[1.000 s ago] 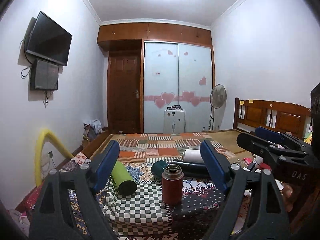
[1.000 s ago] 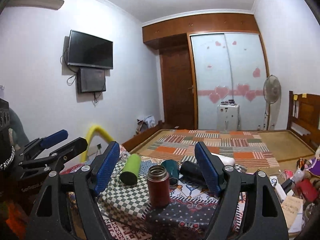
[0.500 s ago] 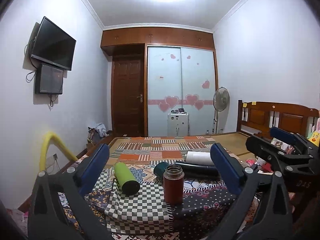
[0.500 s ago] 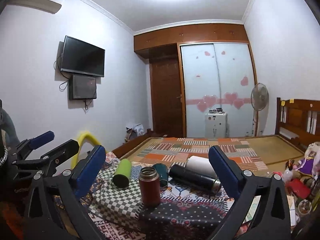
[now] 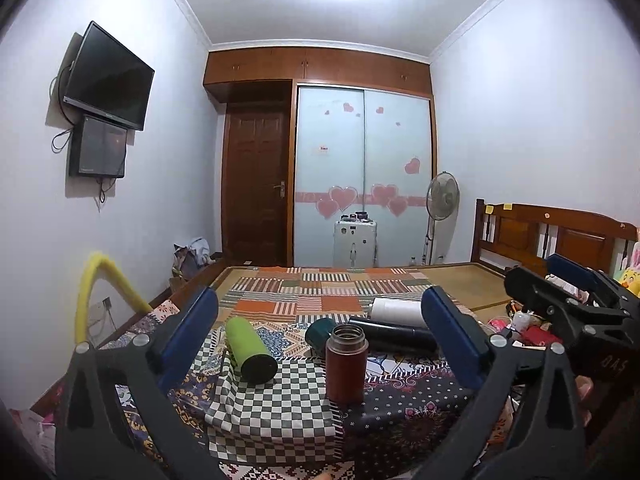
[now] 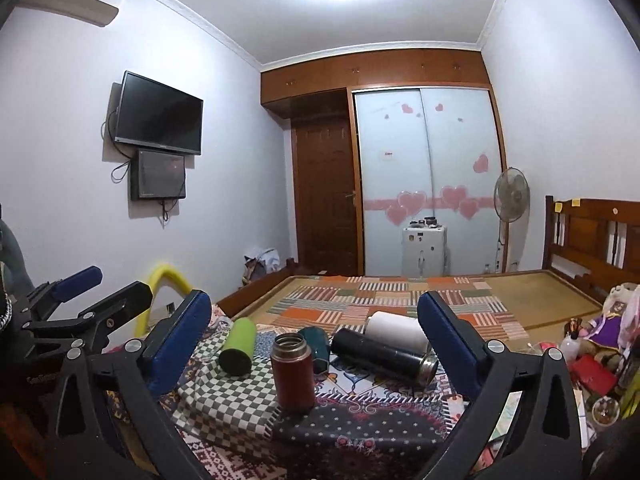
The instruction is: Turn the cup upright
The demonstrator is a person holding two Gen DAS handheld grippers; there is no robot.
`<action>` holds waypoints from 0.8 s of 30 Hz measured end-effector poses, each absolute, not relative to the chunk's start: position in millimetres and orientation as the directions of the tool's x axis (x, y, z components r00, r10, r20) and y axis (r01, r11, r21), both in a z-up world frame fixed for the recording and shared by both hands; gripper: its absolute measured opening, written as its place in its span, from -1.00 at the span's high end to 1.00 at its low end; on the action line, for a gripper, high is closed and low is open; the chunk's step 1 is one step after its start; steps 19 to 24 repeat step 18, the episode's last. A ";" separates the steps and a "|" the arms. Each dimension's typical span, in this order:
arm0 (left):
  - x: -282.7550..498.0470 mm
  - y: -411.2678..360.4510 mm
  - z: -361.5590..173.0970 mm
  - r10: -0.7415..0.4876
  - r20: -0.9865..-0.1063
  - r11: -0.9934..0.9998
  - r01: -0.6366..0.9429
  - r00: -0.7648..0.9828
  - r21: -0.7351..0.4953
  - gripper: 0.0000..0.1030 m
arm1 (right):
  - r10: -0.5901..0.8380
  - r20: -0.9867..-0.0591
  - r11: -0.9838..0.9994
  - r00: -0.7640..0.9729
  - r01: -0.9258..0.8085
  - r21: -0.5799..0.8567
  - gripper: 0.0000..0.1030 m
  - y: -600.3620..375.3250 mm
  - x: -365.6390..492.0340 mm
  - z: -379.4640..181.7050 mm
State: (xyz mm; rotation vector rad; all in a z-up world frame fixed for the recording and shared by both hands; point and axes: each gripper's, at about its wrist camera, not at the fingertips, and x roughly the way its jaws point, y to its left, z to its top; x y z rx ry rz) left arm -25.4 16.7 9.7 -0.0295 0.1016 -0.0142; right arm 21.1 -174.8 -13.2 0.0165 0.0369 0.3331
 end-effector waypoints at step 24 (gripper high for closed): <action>-18.8 18.9 7.1 -0.032 -0.132 0.999 0.027 0.991 -0.043 -1.00 | 0.315 -0.035 0.949 0.949 -0.314 0.025 -1.00 -177.3 20.7 -8.6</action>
